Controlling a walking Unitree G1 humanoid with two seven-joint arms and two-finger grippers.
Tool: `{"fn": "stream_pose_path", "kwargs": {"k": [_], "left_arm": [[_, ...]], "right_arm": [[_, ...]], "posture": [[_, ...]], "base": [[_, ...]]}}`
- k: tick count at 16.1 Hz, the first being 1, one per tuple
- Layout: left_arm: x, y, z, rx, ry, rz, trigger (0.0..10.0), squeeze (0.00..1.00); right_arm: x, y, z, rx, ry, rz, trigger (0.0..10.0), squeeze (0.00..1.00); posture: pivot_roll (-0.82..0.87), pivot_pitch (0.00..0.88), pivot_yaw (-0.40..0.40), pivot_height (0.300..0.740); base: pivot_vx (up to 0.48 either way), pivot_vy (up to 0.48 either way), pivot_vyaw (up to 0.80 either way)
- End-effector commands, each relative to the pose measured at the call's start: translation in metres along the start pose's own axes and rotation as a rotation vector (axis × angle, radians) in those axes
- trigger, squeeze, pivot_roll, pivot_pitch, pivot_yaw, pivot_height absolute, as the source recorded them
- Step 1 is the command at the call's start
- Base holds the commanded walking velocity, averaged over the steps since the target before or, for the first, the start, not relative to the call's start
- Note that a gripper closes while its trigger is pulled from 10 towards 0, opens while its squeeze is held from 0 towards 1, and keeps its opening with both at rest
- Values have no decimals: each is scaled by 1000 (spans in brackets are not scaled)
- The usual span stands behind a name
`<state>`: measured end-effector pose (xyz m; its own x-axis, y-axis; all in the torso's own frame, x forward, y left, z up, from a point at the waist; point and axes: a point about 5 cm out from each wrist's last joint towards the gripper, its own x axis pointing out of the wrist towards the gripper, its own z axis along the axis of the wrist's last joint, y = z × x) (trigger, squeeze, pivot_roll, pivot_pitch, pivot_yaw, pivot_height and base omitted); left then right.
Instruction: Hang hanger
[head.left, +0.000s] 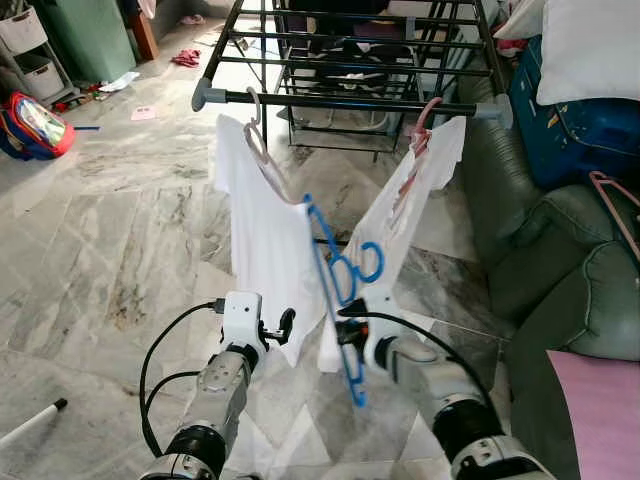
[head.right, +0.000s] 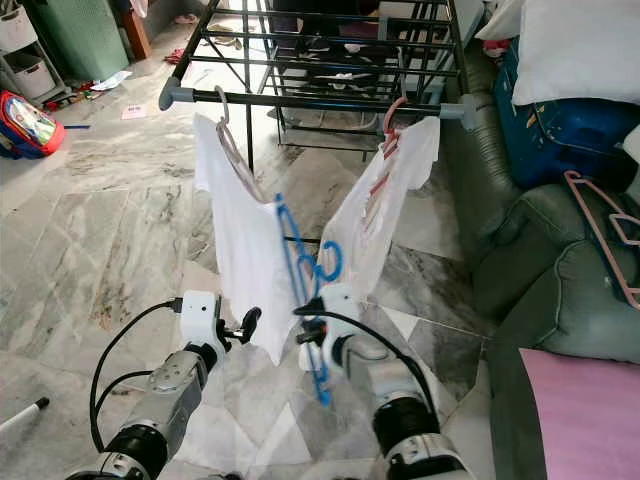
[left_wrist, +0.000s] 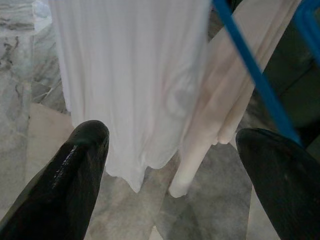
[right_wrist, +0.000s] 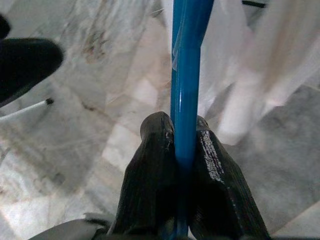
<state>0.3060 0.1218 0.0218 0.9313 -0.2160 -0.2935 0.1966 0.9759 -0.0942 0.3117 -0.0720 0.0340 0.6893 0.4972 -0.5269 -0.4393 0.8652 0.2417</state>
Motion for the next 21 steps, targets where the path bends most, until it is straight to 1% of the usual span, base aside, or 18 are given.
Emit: {"fn": "stream_pose_path", "kwargs": {"k": [1,3,5,6,8,9,10,11,12,13,14,15,16,17,19,21], "left_arm": [[-2,1,-6,8,31,3,10000,0],[-3,4,-7,15,35,12,10000,0],[-4,5,-8,17,36,19,10000,0],[-5,7,-8,17,37,27,10000,0],[-6,8,-9,18,38,31,10000,0],[-6,8,-10,17,41,35,10000,0],[-6,8,-10,17,41,35,10000,0],[-6,8,-10,17,41,35,10000,0],[-5,7,-10,18,42,33,10000,0],[-5,6,-10,18,43,31,10000,0],[-5,6,-10,18,43,30,10000,0],[-4,5,-9,20,45,25,10000,0],[-4,4,-9,23,46,21,10000,0],[-4,4,-9,24,48,19,10000,0],[-3,4,-9,28,52,14,10000,0],[-3,4,-8,32,56,11,10000,0]], "right_arm": [[5,13,3,-16,-2,85,10000,0],[8,28,4,-23,4,182,10000,0],[9,34,5,-45,2,230,10000,0],[9,41,7,-55,-7,294,10000,0],[10,41,7,-67,-7,300,10000,0],[9,32,4,-83,0,251,10000,0],[9,28,3,-81,0,227,10000,0],[7,16,3,-93,-12,150,10000,0],[1,-8,1,-50,-14,19,10000,0],[-2,-20,0,-40,-17,-46,10000,0],[-4,-26,0,-37,-20,-82,10000,0],[-15,-55,-2,28,-24,-265,10000,0],[-24,-74,-3,93,-31,-380,10000,0],[-30,-85,-3,139,-41,-437,10000,0],[-41,-103,-3,166,-47,-552,10000,0],[-50,-117,0,198,-61,-655,10000,0]], "posture": [[66,147,-4,740],[80,148,-5,740],[92,149,-8,740],[96,149,-12,740],[100,146,-17,740],[99,145,-19,740],[99,145,-19,740],[94,144,-19,740],[94,144,-19,740],[88,142,-17,740],[88,142,-17,740],[82,142,-13,740],[75,142,-7,740],[74,142,-6,740],[69,143,-2,740],[67,143,3,740]], "base": [[0,0,0],[0,0,0],[0,0,0],[0,0,0],[0,0,0],[0,0,0],[0,0,0],[0,0,0],[0,0,0],[0,0,0],[0,0,0],[0,0,0],[0,0,0],[0,0,0],[0,0,0],[0,0,0]]}}
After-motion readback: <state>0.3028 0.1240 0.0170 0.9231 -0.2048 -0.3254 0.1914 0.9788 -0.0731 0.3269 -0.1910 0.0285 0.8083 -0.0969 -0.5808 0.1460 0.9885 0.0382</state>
